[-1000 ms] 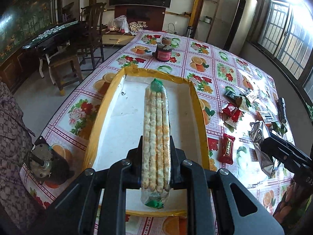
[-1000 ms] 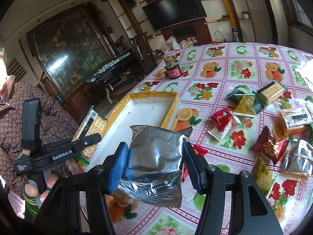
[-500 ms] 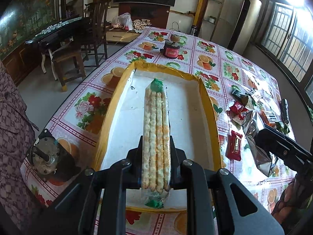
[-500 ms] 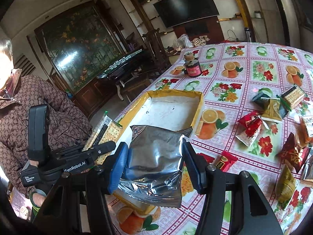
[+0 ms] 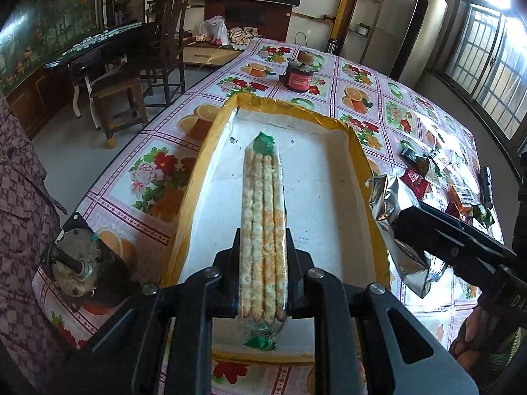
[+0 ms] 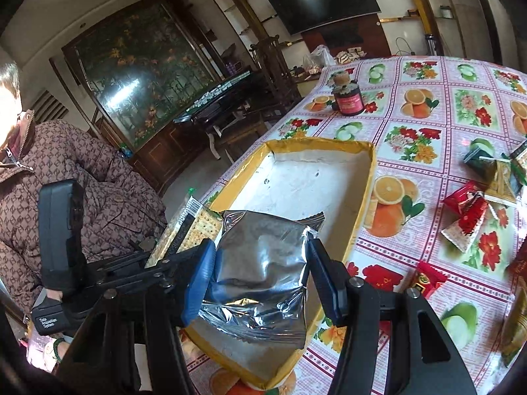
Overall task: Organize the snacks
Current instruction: 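Carry the cracker pack and foil bag to the tray with both tools, then release the cracker pack and foil bag into the tray, withdraw both tools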
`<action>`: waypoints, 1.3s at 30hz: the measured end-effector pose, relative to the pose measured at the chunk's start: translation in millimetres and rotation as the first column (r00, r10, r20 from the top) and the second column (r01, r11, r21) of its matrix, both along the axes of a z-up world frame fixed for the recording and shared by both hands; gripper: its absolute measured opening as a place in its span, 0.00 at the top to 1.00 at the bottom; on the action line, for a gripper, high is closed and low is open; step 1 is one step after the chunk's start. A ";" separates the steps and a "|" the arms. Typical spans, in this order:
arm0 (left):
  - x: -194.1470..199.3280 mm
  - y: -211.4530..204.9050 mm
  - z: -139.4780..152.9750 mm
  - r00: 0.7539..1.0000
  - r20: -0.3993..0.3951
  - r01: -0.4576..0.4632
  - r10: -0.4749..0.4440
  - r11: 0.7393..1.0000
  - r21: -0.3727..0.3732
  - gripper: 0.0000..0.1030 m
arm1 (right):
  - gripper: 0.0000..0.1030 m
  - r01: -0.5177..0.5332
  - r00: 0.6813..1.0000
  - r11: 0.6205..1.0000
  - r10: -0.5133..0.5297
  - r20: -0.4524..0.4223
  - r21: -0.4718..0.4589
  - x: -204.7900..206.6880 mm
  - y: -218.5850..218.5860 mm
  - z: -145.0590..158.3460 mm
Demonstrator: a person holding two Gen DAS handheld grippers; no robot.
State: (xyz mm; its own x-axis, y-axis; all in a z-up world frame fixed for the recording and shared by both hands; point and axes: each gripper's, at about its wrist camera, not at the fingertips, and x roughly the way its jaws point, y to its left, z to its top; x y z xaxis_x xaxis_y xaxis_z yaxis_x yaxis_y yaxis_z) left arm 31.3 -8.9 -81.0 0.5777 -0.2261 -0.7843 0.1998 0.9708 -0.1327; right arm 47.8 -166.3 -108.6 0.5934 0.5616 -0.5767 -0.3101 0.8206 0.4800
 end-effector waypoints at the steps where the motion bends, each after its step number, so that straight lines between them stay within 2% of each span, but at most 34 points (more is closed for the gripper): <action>1: 0.7 0.4 -0.9 1.000 -0.001 0.000 0.000 1.000 0.000 0.80 | 0.44 -0.004 1.000 1.000 0.004 -0.003 -0.003 1.1 2.3 -1.8; 11: 11.4 2.0 -16.6 0.999 -0.039 -0.007 0.008 1.000 0.014 0.80 | 0.44 -0.045 0.998 0.994 0.042 -0.037 -0.096 13.9 27.8 -20.0; 18: 16.7 0.4 -28.9 0.997 -0.073 -0.012 0.014 0.999 0.036 0.80 | 0.44 -0.073 0.997 0.971 0.062 -0.053 -0.226 20.7 47.1 -37.0; 23: 22.8 3.2 -42.8 0.992 -0.123 -0.020 0.025 0.999 0.038 0.80 | 0.44 -0.076 0.996 0.960 0.064 -0.055 -0.268 21.2 51.0 -41.2; 26: 22.2 4.2 -42.1 0.992 -0.126 -0.026 0.030 0.999 0.038 0.79 | 0.42 -0.077 0.996 0.962 0.065 -0.055 -0.260 21.2 49.4 -38.9; 27: 20.7 3.6 -40.1 0.992 -0.117 -0.030 0.036 0.998 0.049 0.78 | 0.42 -0.076 0.997 0.964 0.065 -0.052 -0.254 20.3 47.7 -37.4; 29: 16.7 1.6 -33.1 0.995 -0.088 -0.035 0.041 0.997 0.069 0.67 | 0.42 -0.067 0.997 0.966 0.059 -0.040 -0.249 17.5 44.1 -32.2; 30: 15.2 1.7 -29.5 0.996 -0.076 -0.038 0.044 0.997 0.071 0.55 | 0.42 -0.065 0.998 0.968 0.059 -0.032 -0.242 15.9 41.9 -29.0; 31: 13.8 1.7 -25.6 0.997 -0.060 -0.044 0.049 0.996 0.075 0.49 | 0.42 -0.060 0.998 0.970 0.056 -0.023 -0.235 13.5 38.5 -24.9; 35: 5.4 -1.3 -8.6 0.997 0.005 -0.073 0.073 0.992 0.102 0.45 | 0.42 -0.018 0.999 0.976 0.023 0.022 -0.219 1.1 19.8 -8.8; 39: -0.3 -7.9 1.2 0.996 0.035 -0.084 0.081 0.991 0.106 0.43 | 0.42 0.048 0.998 0.976 -0.039 0.045 -0.211 -11.2 -7.3 0.4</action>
State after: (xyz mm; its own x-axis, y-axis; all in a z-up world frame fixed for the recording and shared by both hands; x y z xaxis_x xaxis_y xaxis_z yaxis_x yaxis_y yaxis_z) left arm 31.0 -16.8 -79.8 0.6147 -0.0923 -0.7834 0.1205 0.9925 -0.0223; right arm 36.6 -173.6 -108.2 0.6398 0.4025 -0.6547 -0.2879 0.9154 0.2814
